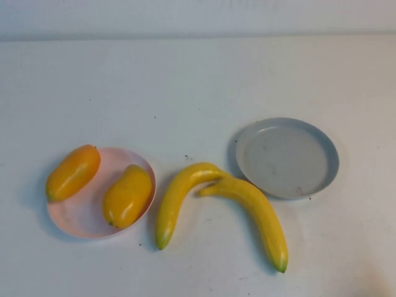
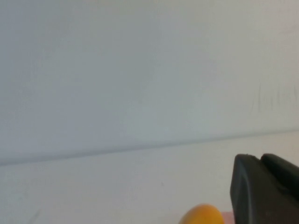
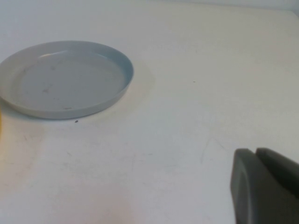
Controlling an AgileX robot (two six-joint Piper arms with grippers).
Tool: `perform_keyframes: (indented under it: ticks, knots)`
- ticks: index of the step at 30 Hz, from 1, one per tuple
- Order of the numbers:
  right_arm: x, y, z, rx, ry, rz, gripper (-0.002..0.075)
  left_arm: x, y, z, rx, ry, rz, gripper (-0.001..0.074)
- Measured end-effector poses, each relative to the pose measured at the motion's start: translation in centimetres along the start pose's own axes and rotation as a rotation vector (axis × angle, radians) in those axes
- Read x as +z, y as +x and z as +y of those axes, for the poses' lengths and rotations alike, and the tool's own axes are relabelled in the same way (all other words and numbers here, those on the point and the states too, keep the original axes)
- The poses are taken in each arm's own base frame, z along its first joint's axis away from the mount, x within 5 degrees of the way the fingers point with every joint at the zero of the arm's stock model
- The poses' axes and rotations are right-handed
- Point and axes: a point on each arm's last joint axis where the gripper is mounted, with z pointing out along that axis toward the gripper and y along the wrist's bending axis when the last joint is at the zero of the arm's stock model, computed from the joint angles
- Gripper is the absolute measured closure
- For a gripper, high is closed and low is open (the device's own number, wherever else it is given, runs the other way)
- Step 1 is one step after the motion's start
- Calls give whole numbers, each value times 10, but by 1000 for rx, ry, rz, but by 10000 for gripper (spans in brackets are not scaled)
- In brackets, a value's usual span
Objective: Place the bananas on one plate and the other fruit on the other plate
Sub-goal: Put another type of fruit in the right plate
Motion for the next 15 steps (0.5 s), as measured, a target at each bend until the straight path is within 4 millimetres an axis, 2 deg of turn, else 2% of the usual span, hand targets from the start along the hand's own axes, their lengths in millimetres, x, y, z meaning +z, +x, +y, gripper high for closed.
perform_keyframes:
  ticks: [4, 12, 15]
  knots:
    - [0, 0, 0, 0, 0, 0, 743, -1, 9, -1, -17, 13, 100, 734]
    - [0, 0, 0, 0, 0, 0, 743, -9, 38, -5, -28, 50, 430, 734]
    - [0, 0, 0, 0, 0, 0, 743, -11, 43, -5, -26, 56, 486, 734]
